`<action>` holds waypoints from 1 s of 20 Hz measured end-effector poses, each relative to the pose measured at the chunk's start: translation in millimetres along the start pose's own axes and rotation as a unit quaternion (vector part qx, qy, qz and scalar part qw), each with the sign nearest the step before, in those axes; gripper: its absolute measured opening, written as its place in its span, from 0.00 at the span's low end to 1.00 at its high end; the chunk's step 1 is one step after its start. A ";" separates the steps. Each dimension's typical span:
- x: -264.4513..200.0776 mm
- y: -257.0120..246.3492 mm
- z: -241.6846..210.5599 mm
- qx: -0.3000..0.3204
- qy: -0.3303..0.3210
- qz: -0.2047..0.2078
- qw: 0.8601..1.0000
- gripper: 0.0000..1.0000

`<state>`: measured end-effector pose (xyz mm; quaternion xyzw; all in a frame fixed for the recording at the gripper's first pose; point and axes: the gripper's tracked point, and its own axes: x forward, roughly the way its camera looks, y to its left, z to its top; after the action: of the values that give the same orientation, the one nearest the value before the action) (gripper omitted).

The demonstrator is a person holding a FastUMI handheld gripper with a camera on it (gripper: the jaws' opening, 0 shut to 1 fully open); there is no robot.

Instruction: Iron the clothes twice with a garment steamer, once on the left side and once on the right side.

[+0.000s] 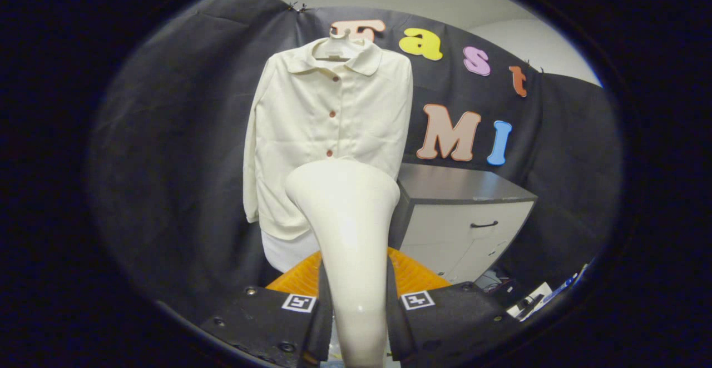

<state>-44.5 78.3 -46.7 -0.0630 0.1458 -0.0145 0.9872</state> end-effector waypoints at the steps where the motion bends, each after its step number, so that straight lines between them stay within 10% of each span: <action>1: -1.0 -1.2 5.7 0.000 0.000 0.002 1.000 0.41; 20: -30.8 -85.1 92.9 0.062 -0.151 -0.017 0.986 0.41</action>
<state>-47.9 6.6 61.3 -0.0054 -0.0068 -0.0305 0.9995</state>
